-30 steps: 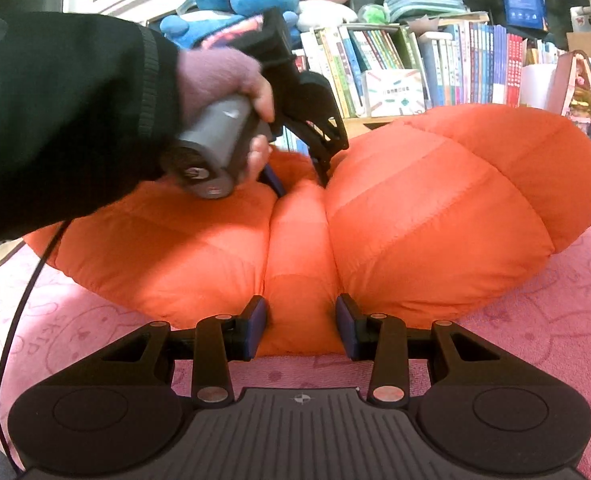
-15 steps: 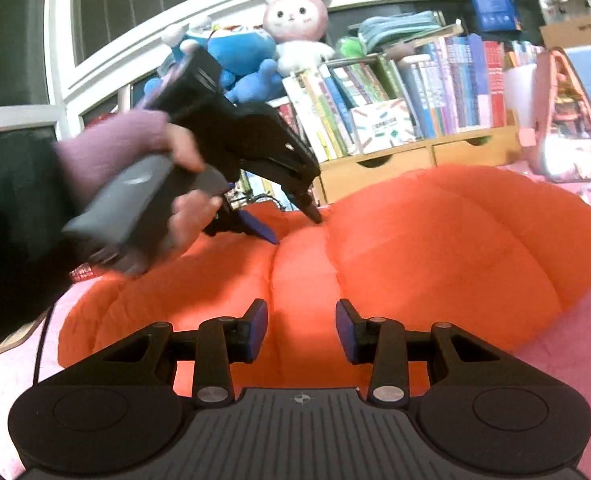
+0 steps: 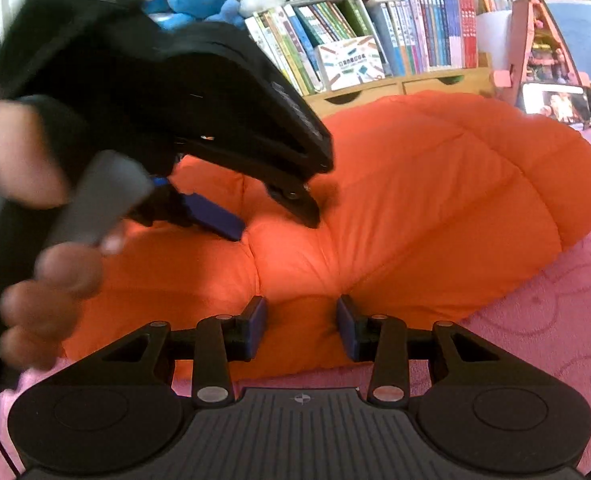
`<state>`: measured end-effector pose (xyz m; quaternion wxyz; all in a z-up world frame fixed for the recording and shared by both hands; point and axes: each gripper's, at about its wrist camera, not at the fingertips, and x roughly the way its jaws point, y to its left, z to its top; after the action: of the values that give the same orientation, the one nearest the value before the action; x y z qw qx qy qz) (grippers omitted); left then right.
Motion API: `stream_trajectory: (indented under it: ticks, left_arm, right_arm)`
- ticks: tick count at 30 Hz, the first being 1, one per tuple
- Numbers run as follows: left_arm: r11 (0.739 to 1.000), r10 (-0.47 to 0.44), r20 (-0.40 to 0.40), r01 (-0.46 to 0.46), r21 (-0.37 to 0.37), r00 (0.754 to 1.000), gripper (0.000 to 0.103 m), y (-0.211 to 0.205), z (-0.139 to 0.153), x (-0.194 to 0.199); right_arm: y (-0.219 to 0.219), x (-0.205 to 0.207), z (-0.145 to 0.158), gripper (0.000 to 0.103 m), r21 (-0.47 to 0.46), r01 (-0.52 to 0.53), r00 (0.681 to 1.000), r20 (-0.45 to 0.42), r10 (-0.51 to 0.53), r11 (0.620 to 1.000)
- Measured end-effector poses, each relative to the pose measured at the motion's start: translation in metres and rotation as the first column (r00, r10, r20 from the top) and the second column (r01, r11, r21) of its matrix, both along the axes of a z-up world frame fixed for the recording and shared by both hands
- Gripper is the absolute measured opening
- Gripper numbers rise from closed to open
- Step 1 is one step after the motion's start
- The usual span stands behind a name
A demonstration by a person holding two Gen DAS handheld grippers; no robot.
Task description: Fold clothes
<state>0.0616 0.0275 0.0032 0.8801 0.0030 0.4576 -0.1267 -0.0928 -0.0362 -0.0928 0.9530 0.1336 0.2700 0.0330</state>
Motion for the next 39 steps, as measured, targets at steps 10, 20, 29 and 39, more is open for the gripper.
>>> stream_trajectory:
  ticks: [10, 20, 29, 39]
  left_arm:
    - [0.993, 0.121, 0.023, -0.121, 0.001, 0.992, 0.054, 0.004, -0.011, 0.091]
    - [0.981, 0.192, 0.018, -0.192, -0.003, 0.981, 0.054, 0.003, -0.03, 0.158]
    - [0.974, 0.225, 0.049, -0.225, 0.01, 0.973, 0.051, 0.0, 0.005, 0.148]
    - [0.996, 0.015, 0.084, -0.022, 0.083, 0.996, 0.051, -0.021, 0.021, 0.01]
  right_arm:
    - [0.009, -0.009, -0.008, 0.041, -0.049, -0.013, 0.998, 0.057, 0.016, 0.999]
    - [0.007, -0.01, -0.012, 0.041, -0.043, -0.052, 0.996, 0.073, 0.055, 0.998]
    - [0.004, -0.012, -0.014, 0.041, -0.049, -0.069, 0.993, 0.088, 0.073, 0.996]
    - [0.004, -0.015, -0.015, 0.041, -0.04, -0.063, 0.993, 0.099, 0.067, 0.997]
